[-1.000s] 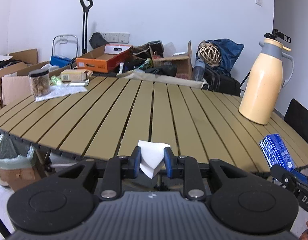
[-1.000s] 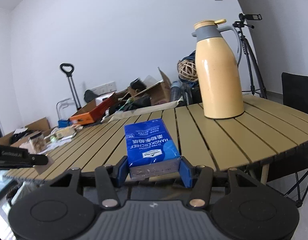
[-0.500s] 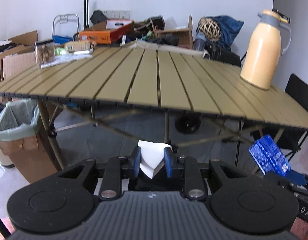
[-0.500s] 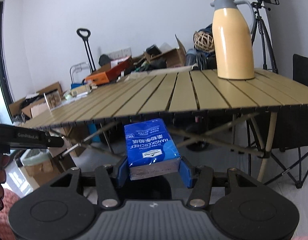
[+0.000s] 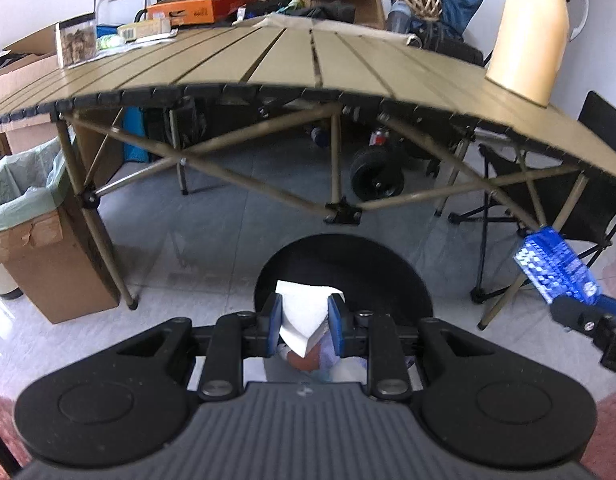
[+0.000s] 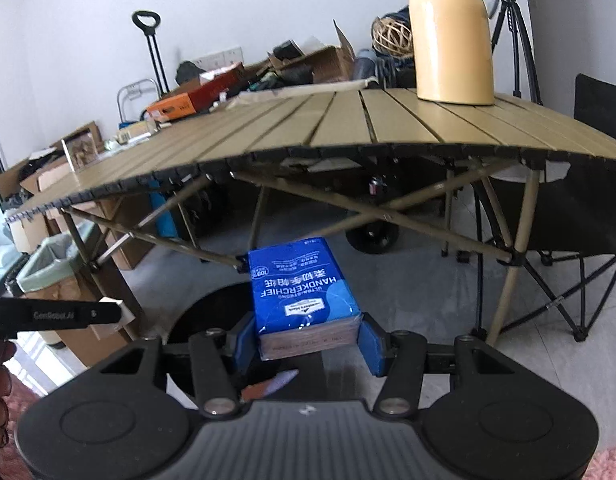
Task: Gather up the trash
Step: 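Carry the white paper and blue tissue pack down over the black bin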
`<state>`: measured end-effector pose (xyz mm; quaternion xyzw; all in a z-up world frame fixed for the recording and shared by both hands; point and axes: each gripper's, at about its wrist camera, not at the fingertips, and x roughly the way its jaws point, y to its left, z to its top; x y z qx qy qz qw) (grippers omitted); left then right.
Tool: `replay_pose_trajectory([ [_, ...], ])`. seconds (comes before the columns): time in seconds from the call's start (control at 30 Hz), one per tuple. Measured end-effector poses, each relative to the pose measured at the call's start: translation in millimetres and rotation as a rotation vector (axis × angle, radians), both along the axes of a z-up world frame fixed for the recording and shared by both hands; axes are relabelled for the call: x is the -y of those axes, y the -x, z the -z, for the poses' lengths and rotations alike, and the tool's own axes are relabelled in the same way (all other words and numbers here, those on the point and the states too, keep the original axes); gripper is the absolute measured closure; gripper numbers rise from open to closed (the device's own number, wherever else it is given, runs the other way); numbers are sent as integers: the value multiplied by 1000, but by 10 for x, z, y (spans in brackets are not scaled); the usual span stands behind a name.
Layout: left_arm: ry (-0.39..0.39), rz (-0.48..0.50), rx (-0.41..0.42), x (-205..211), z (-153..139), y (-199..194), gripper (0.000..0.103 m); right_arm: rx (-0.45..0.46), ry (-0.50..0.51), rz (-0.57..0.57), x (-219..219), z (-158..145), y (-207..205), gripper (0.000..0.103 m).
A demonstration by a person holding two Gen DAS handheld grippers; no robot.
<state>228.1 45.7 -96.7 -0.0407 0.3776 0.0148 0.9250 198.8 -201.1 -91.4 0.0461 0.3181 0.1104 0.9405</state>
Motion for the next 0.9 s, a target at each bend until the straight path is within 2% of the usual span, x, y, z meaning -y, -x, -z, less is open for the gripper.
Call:
replay_pose_trajectory([
  [0.4, 7, -30, -143, -146, 313, -104, 78, -54, 50, 40, 47, 170, -37, 51],
  [0.73, -7, -73, -225, -179, 383, -298, 78, -81, 49, 39, 13, 216, -127, 51],
  [0.9, -9, -71, -241, -113, 363, -432, 78, -96, 53, 54, 49, 253, -167, 51],
])
